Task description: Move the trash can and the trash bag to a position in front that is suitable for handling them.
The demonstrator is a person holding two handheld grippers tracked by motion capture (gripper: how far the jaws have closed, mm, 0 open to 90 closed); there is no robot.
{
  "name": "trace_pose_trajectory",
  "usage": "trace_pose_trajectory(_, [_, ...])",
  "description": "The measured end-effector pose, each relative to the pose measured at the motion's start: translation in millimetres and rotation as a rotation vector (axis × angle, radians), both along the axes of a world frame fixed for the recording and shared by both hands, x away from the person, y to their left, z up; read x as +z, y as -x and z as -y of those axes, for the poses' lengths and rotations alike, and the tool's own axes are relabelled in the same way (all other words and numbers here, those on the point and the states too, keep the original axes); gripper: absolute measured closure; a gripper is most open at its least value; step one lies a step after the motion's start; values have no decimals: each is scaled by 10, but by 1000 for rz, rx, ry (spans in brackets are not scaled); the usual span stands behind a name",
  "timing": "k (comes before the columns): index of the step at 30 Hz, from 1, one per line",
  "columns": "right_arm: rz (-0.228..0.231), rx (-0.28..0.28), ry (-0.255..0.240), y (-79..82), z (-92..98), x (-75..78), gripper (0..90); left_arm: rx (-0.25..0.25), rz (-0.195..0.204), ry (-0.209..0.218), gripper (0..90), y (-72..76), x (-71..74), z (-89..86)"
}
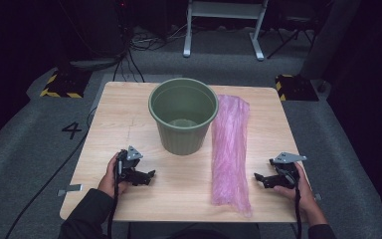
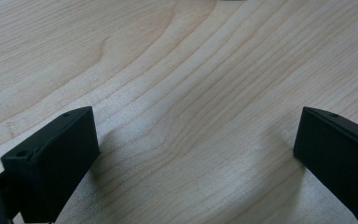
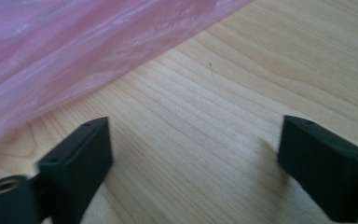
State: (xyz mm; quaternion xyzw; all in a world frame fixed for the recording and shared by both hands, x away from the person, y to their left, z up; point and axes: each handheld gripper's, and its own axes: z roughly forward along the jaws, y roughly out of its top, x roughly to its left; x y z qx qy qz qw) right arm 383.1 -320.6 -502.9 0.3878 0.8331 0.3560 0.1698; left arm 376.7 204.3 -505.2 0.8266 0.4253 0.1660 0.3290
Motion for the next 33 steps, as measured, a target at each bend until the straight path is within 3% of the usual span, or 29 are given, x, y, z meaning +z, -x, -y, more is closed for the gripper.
trace_pose_trajectory(1, [6,5,-9,0,7,7,196,0,0,0,0,1,0,0])
trace_pose_trajectory(4, [18,10,-6,-1,4,30,165,1,0,-3,0,17,3,-3])
trace_pose_trajectory(9, [58,30,-64,-18,-14,170,197,-19,-1,0,0,86,1,-16])
trace_pose_trajectory(10, [84,44,-92,-67,-46,258,225,-29,-2,0,0,112,1,-25])
trace_pose_trajectory(12, [92,54,-112,-122,-84,306,240,-49,1,-1,1,138,2,-35])
trace_pose_trajectory(25, [50,146,-139,-456,-471,240,336,-73,-2,4,0,192,-2,-33])
trace_pose_trajectory(30, [35,185,-123,-470,-581,204,403,-72,-2,4,0,192,-2,-33])
trace_pose_trajectory(33, [14,220,-88,-451,-720,165,432,-72,-2,4,0,192,-2,-33])
